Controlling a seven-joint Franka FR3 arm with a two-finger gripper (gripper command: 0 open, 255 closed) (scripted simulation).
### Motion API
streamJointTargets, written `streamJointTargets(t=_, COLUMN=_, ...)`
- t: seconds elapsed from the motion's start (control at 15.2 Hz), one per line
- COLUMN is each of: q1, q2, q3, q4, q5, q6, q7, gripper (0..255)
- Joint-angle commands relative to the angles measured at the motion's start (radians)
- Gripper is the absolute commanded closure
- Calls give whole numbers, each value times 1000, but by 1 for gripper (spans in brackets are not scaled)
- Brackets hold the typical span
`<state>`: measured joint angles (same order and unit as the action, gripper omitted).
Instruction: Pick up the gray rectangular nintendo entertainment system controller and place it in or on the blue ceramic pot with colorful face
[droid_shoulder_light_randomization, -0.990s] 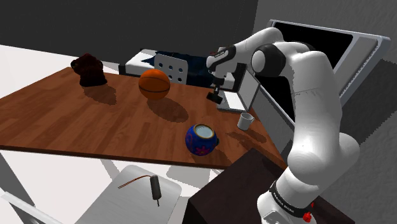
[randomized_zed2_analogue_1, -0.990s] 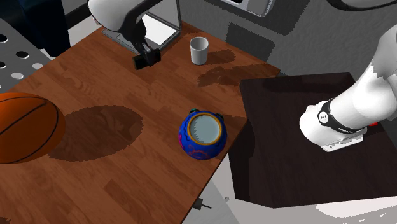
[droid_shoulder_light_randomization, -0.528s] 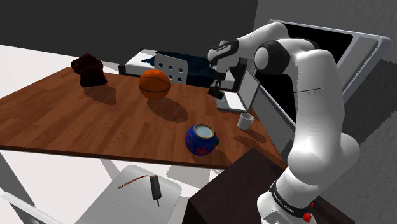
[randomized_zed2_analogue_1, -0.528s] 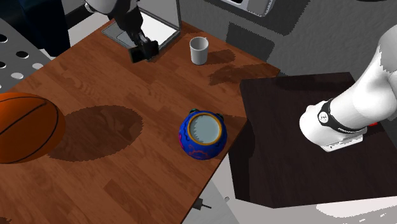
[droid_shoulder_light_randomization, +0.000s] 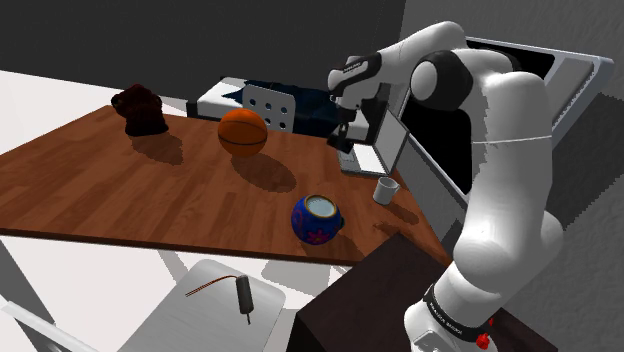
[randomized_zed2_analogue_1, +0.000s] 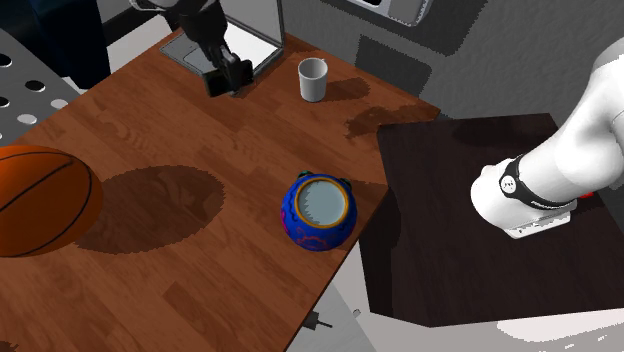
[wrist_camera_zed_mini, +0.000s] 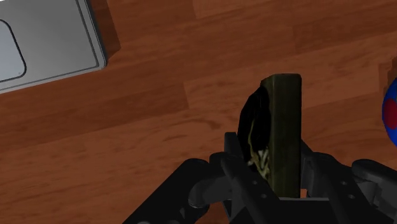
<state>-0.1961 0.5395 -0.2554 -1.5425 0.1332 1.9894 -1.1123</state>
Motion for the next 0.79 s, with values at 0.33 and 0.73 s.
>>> streamJointTargets(t=0.33, q1=107, q2=-228, q3=7, q4=-350, q5=-46, q6=129, q7=104, gripper=255)
streamJointTargets(t=0.73, q1=183, q2=-396, q3=33, q4=-588, q5=-87, q6=206, q7=218, gripper=255)
